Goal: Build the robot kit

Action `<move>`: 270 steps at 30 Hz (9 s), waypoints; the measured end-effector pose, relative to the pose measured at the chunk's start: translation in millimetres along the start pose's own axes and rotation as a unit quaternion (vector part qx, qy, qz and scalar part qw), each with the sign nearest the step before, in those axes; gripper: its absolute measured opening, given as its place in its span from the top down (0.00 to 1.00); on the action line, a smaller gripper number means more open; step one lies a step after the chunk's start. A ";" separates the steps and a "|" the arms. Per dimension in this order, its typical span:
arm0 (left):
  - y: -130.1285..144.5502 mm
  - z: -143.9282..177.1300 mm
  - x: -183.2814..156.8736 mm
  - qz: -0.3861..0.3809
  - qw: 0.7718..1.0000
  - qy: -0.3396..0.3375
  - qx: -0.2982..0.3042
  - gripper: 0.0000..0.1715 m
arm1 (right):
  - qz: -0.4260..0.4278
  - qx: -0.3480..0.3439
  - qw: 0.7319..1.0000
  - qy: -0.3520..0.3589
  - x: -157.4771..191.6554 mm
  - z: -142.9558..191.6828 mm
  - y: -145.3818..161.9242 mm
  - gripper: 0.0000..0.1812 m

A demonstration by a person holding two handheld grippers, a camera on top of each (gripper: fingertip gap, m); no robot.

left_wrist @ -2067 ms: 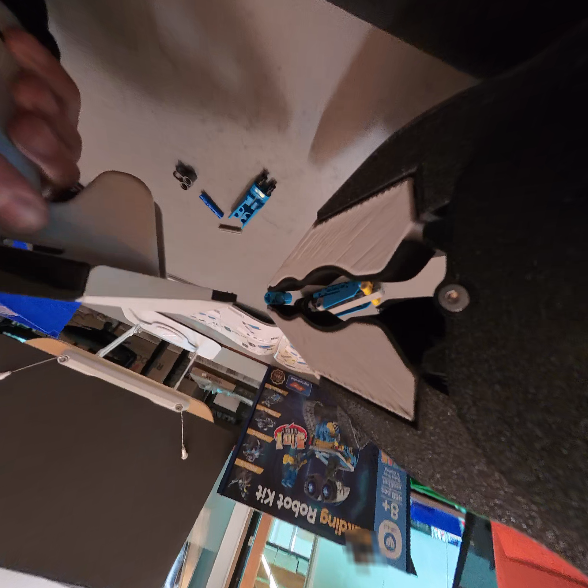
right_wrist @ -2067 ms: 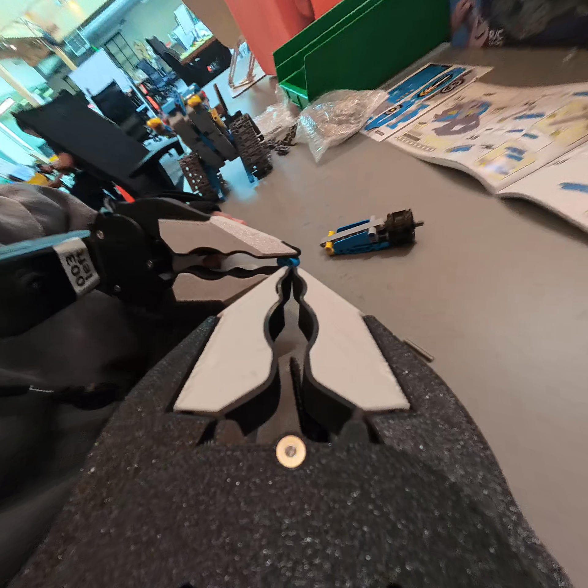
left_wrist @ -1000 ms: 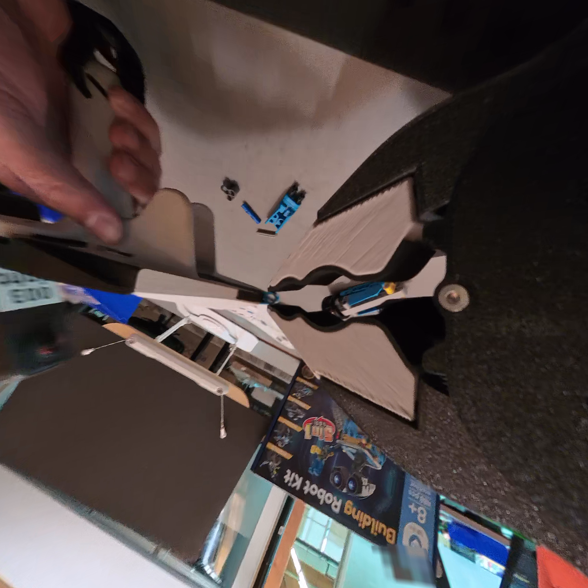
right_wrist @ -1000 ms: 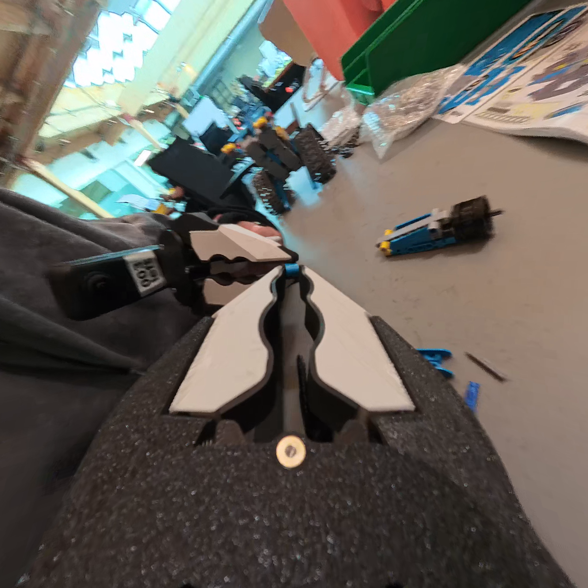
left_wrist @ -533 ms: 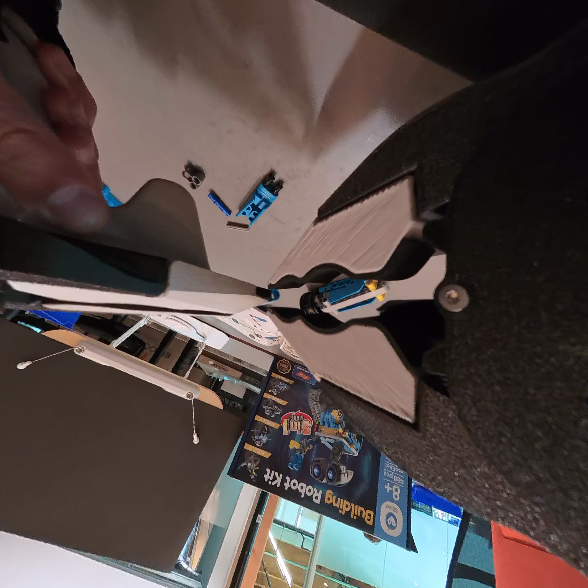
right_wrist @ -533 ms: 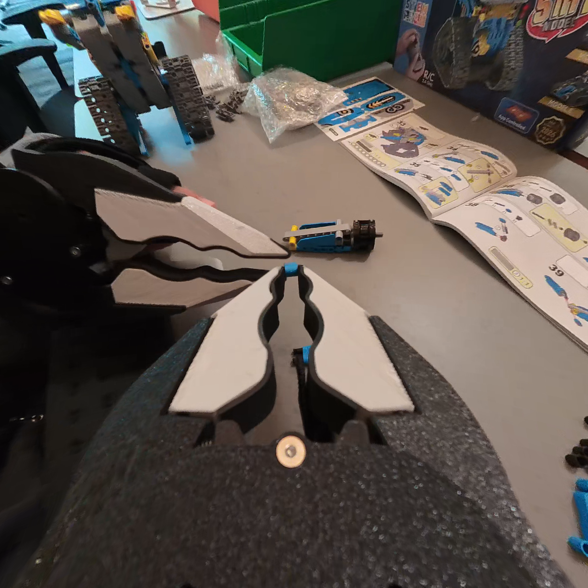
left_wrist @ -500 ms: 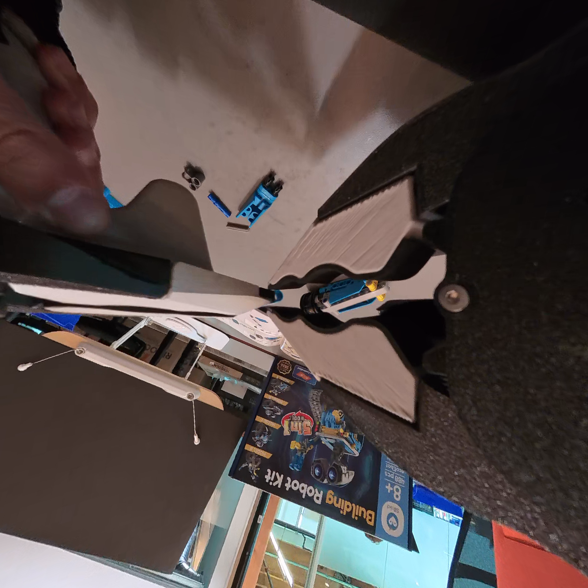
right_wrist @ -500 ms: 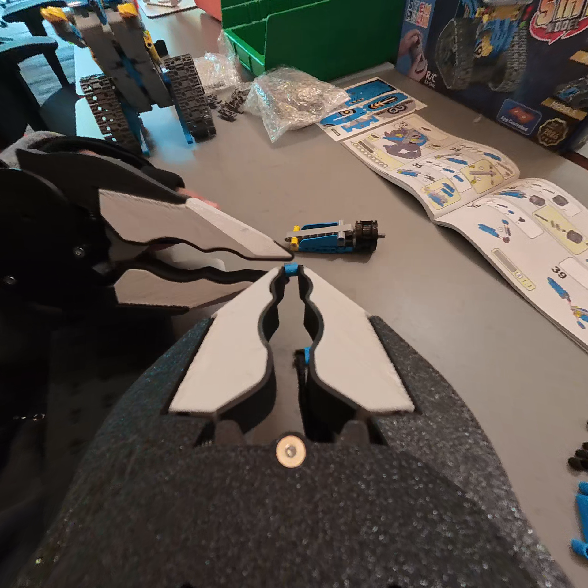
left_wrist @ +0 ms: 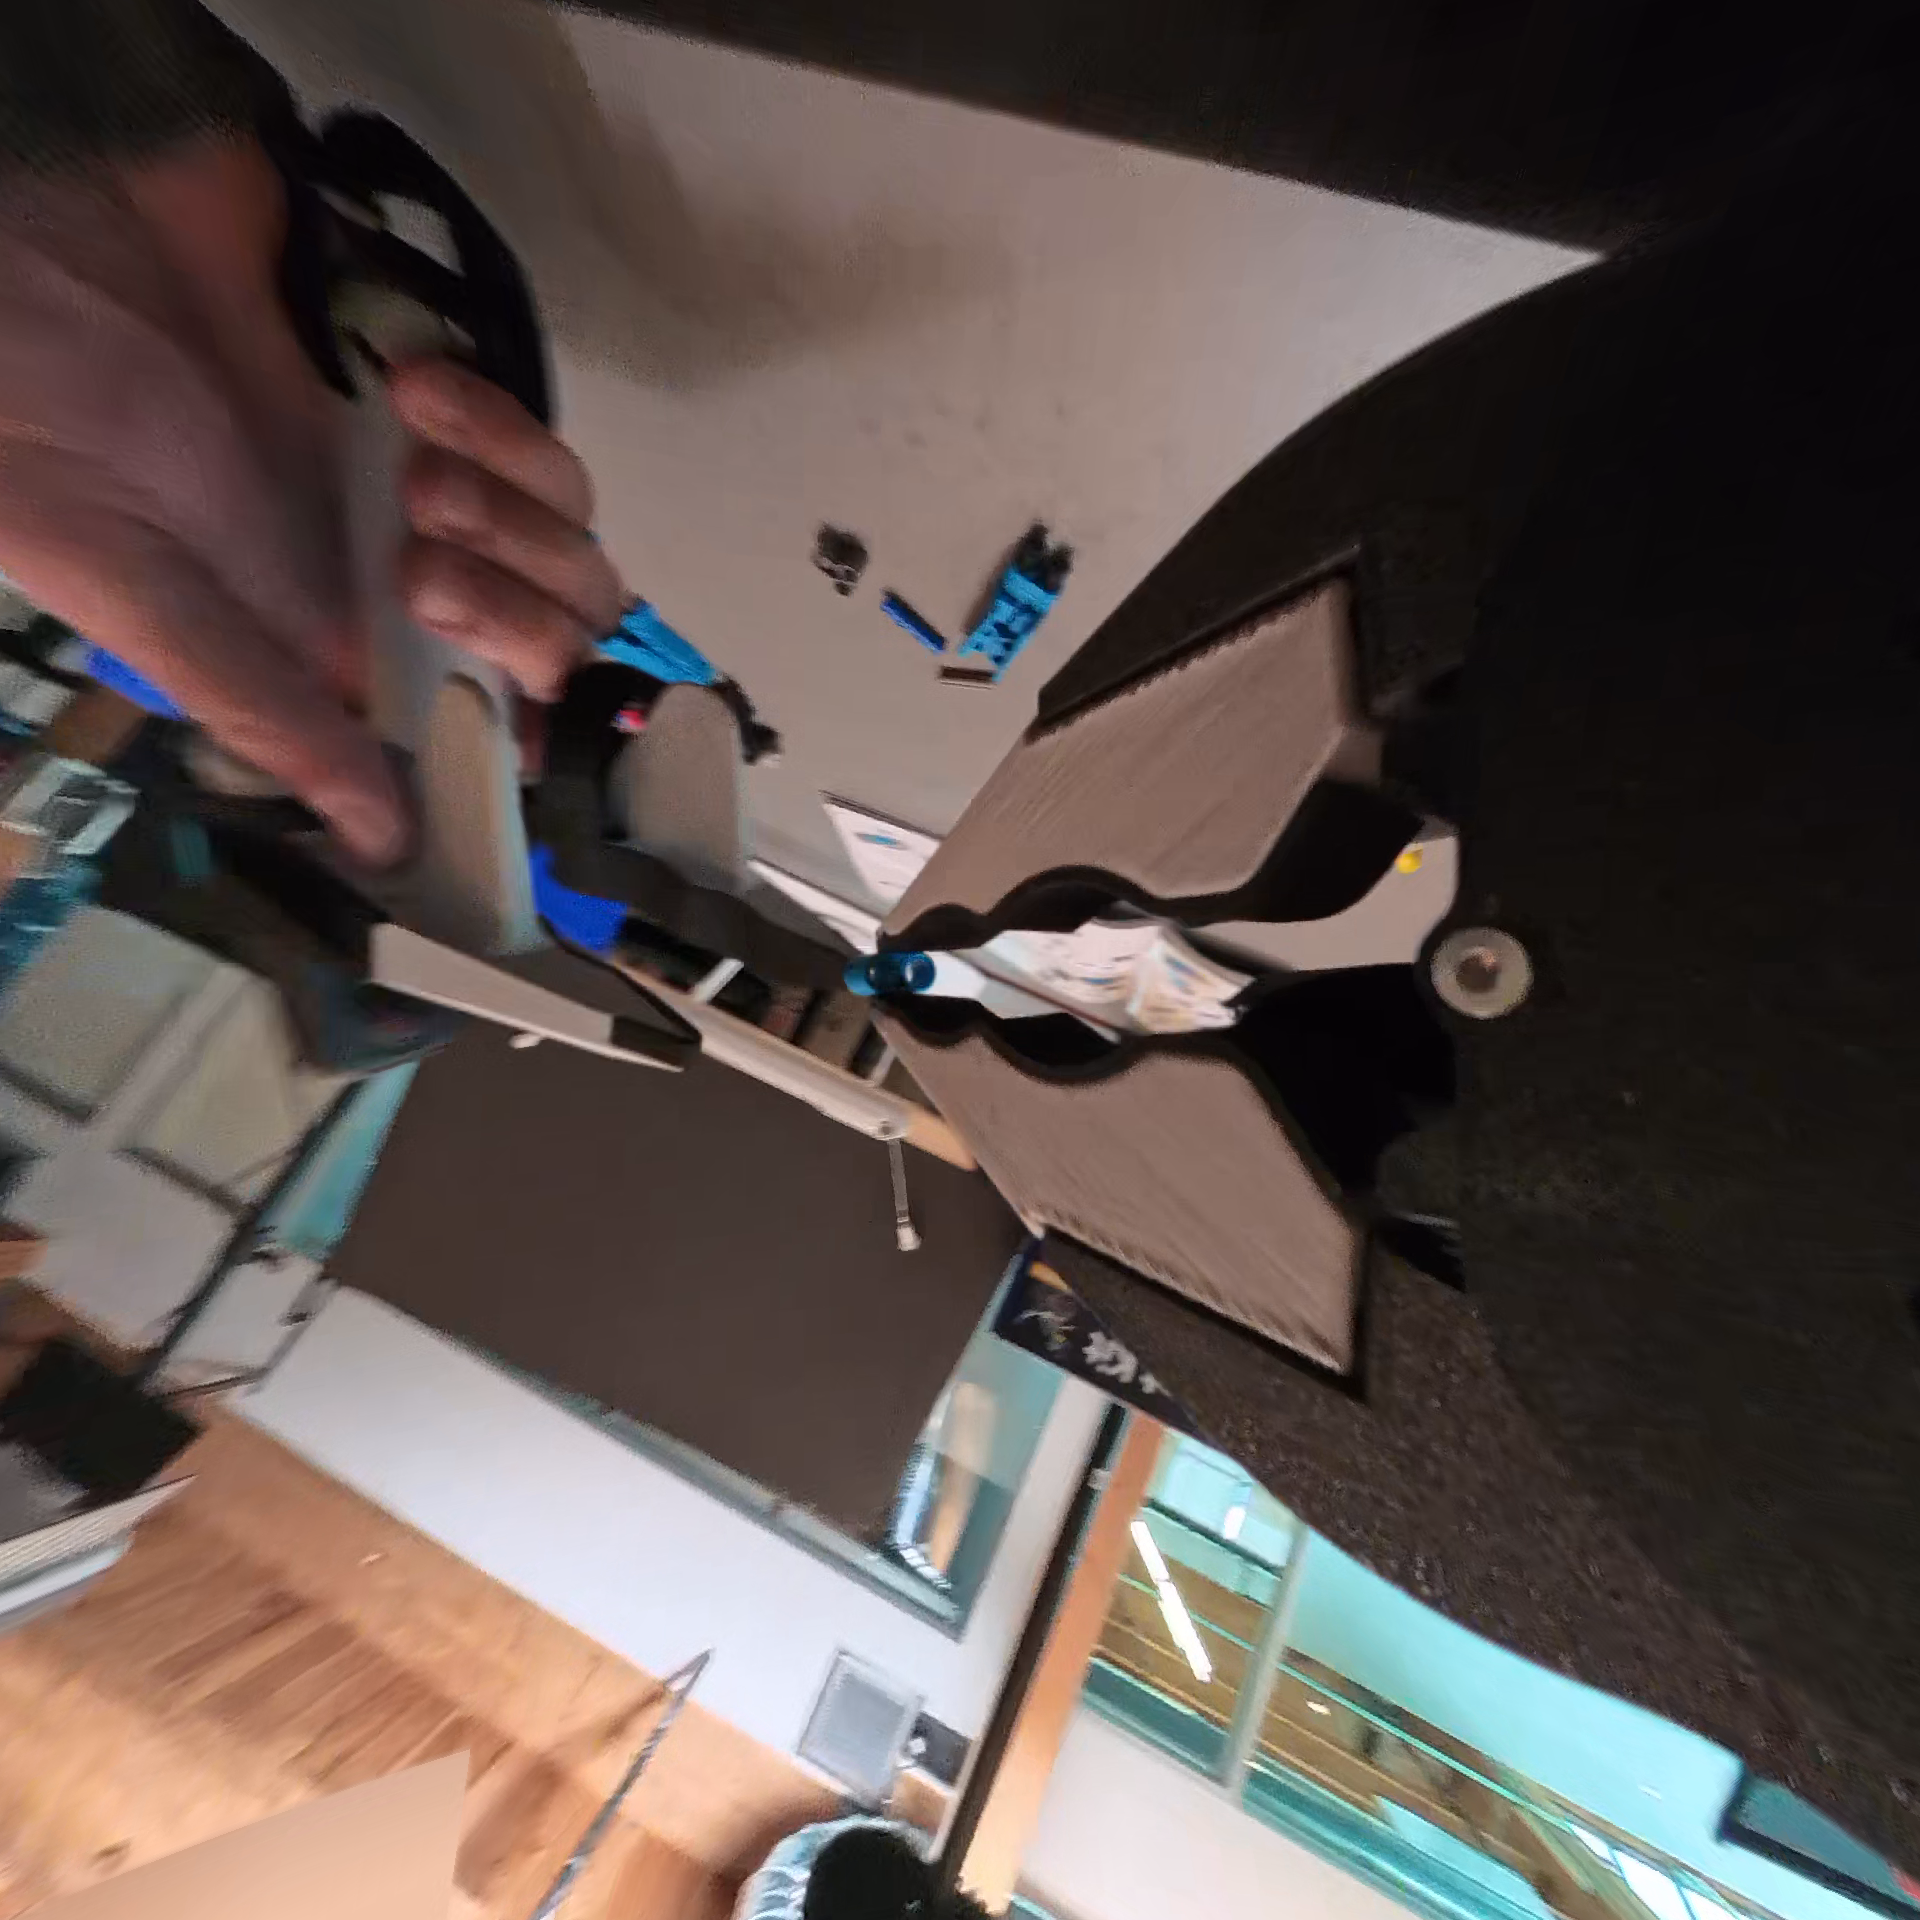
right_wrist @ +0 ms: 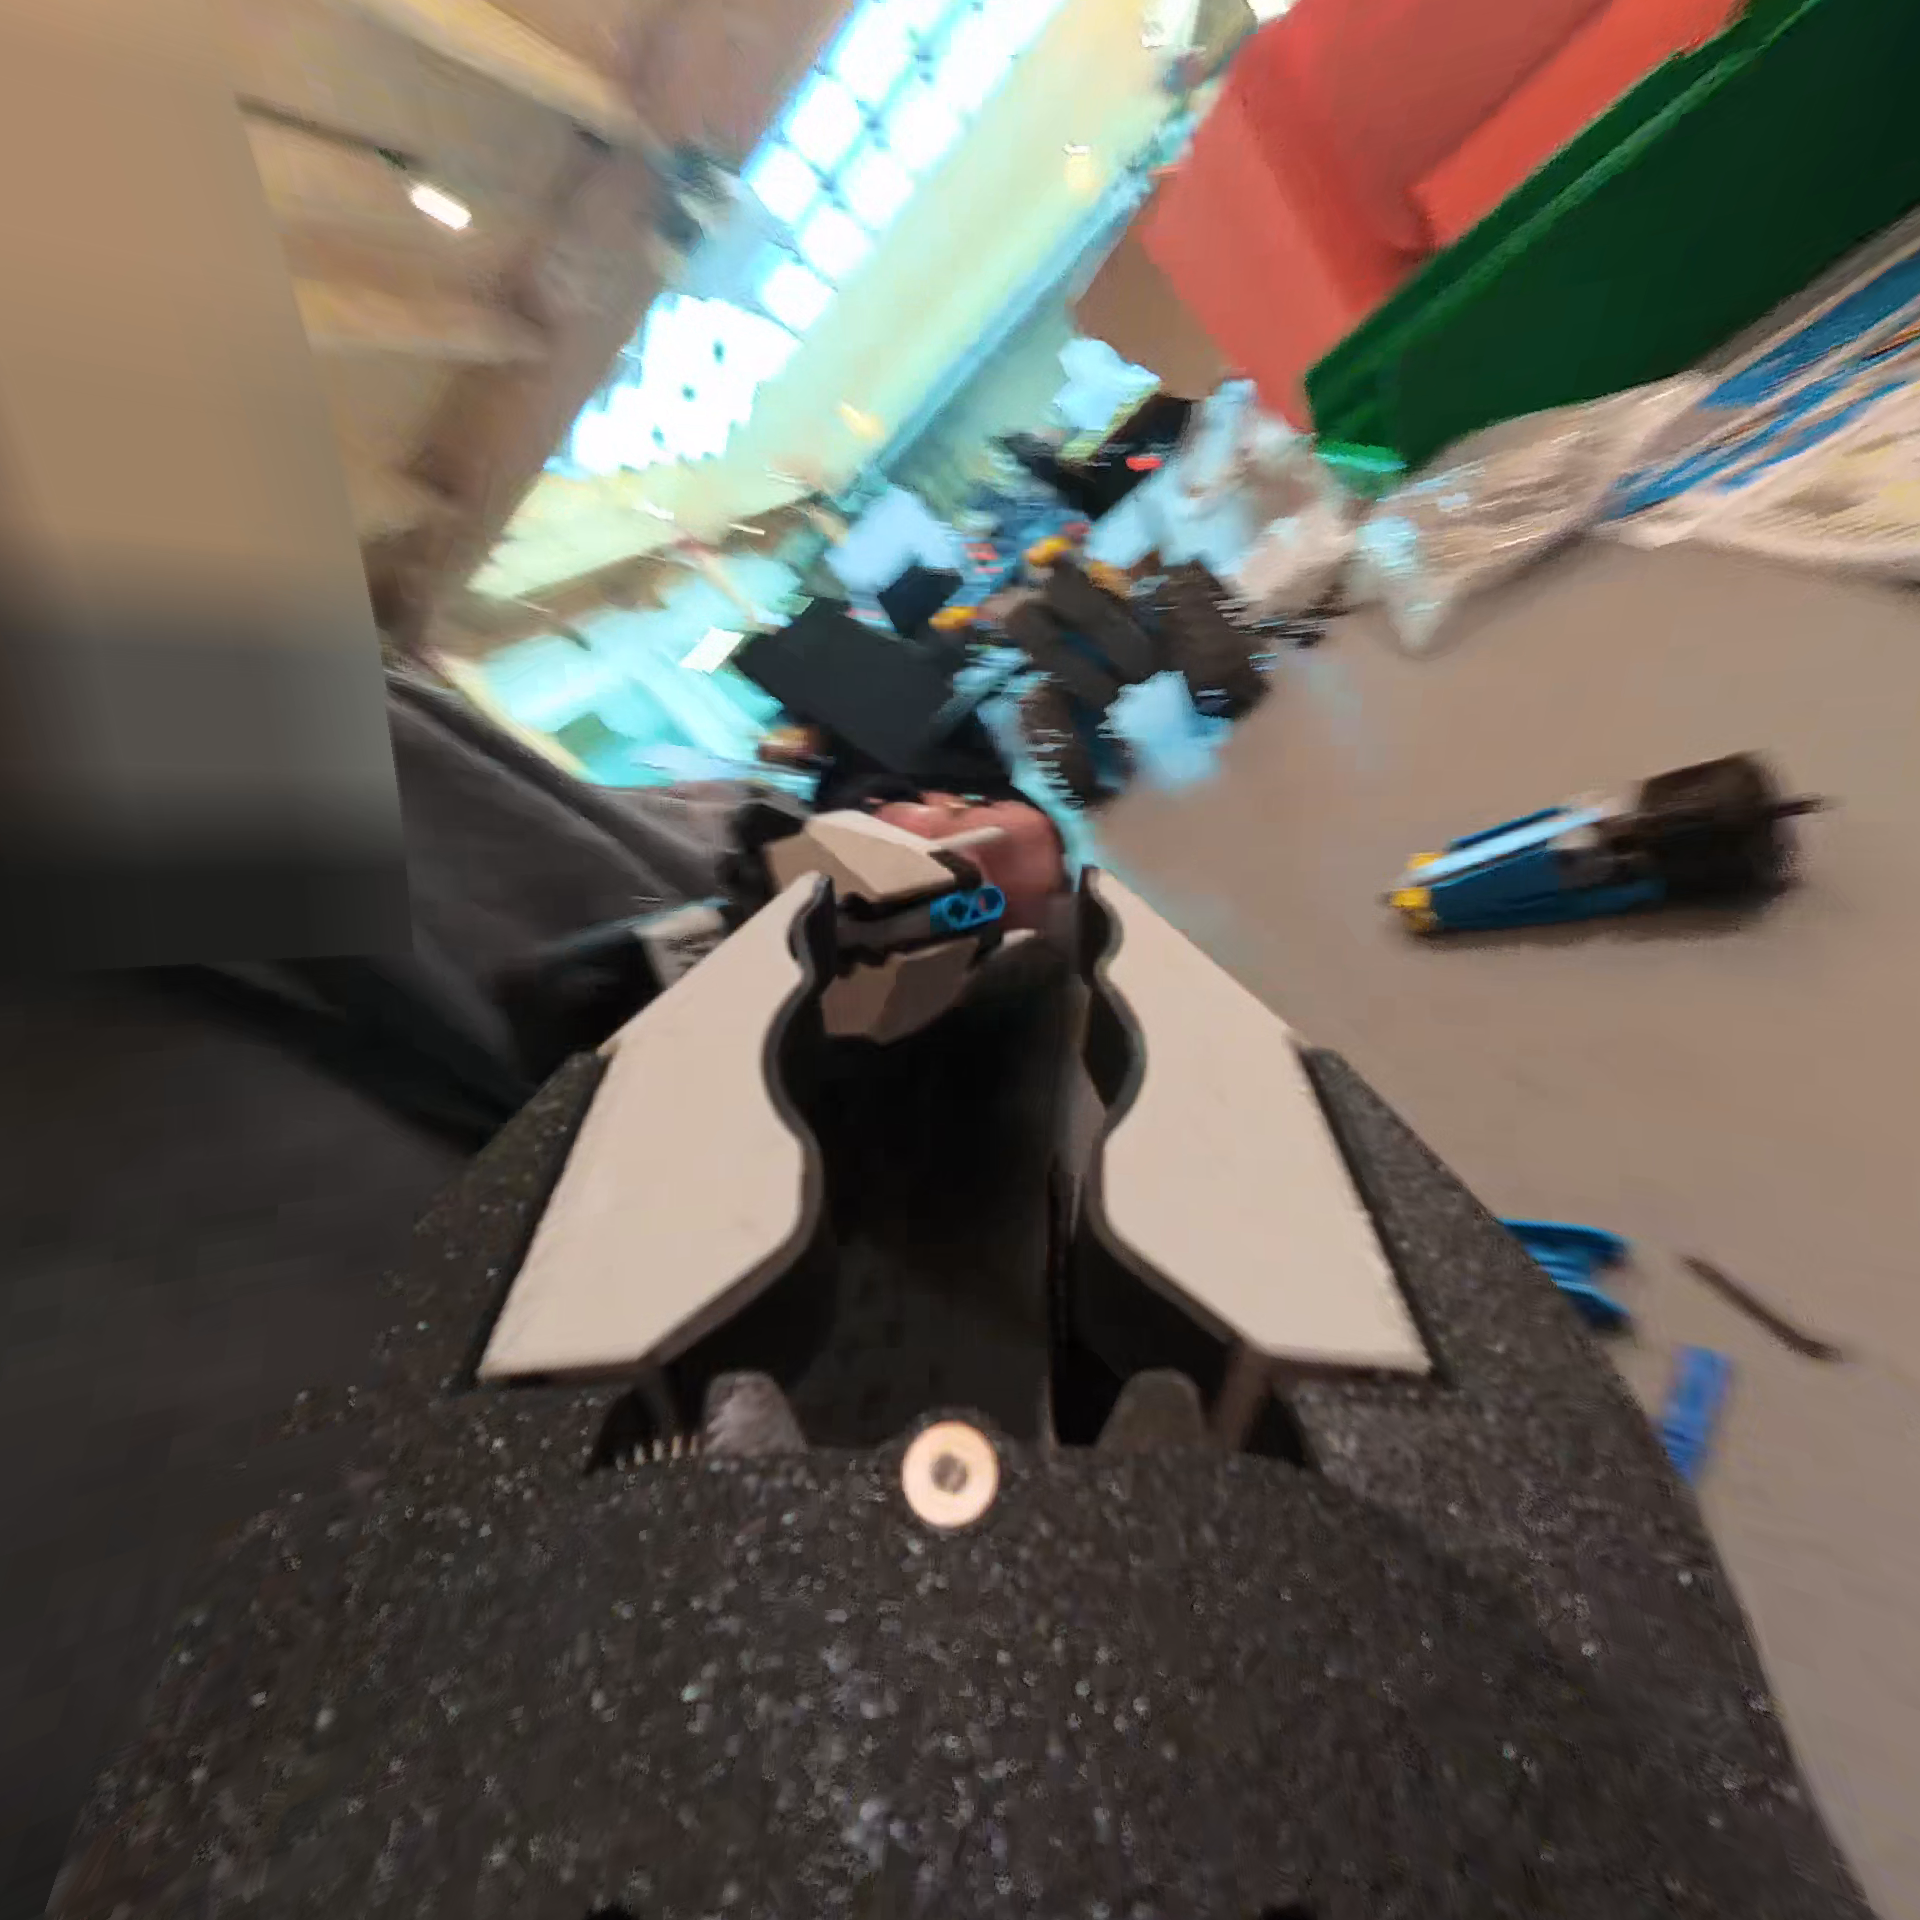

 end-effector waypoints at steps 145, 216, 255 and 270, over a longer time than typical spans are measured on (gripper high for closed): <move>99.6 8.6 26.4 0.463 0.865 0.191 -0.010 0.96 | 0.253 0.562 0.701 0.358 -82.0 -32.3 -5.9 0.91; 94.9 9.9 33.4 0.531 0.818 0.208 -0.081 0.96 | 0.677 0.159 0.641 0.327 1.3 -94.7 19.6 0.99; 69.2 26.5 37.8 0.357 0.909 0.167 -0.135 0.97 | 0.261 0.077 0.957 0.099 12.3 -66.6 -17.7 0.98; 74.4 14.2 22.4 0.311 0.932 0.184 -0.027 0.97 | 0.353 0.156 0.902 0.193 2.9 -78.8 1.6 0.98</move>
Point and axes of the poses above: each gripper's, where its closed fingertips meet, z back along the fingers, y out of its underside, x = y × z across the jaws, the point moved 8 cm from there along z, back along the fingers, and after that the axes turned 12 degrees about y, right-handed, at the moved point
